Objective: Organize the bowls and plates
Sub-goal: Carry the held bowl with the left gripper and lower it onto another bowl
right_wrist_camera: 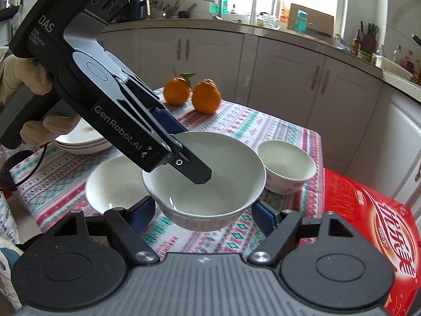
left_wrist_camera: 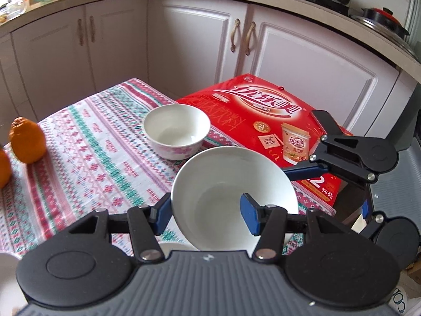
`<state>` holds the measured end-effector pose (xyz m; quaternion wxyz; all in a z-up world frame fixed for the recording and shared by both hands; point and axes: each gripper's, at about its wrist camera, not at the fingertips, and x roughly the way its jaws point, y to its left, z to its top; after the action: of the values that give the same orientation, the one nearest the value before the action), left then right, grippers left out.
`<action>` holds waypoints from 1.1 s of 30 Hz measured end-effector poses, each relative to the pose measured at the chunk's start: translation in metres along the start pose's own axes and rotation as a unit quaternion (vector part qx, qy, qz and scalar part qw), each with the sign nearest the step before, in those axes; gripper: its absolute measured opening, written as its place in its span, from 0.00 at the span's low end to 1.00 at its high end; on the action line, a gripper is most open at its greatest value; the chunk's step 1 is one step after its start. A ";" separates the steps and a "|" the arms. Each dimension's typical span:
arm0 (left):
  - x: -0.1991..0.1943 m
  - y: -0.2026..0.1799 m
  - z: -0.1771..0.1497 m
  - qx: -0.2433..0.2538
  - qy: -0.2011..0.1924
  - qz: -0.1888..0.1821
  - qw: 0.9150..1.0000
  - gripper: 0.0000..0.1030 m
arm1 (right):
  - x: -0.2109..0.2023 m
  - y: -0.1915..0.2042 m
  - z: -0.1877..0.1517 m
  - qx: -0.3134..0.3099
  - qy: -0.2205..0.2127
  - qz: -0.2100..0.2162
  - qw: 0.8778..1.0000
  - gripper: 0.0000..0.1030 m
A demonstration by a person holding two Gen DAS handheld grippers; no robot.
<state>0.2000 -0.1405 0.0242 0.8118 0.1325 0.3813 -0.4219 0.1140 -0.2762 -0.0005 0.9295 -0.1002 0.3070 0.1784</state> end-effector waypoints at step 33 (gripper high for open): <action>-0.033 0.042 -0.059 -0.064 0.013 0.047 0.997 0.53 | 0.044 0.058 0.012 -0.019 0.032 0.082 0.996 0.81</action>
<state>0.1915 -0.0637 0.0037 0.8327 0.1037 0.4112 -0.3559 0.1308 -0.2078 -0.0220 0.8994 -0.0977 0.3405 0.2560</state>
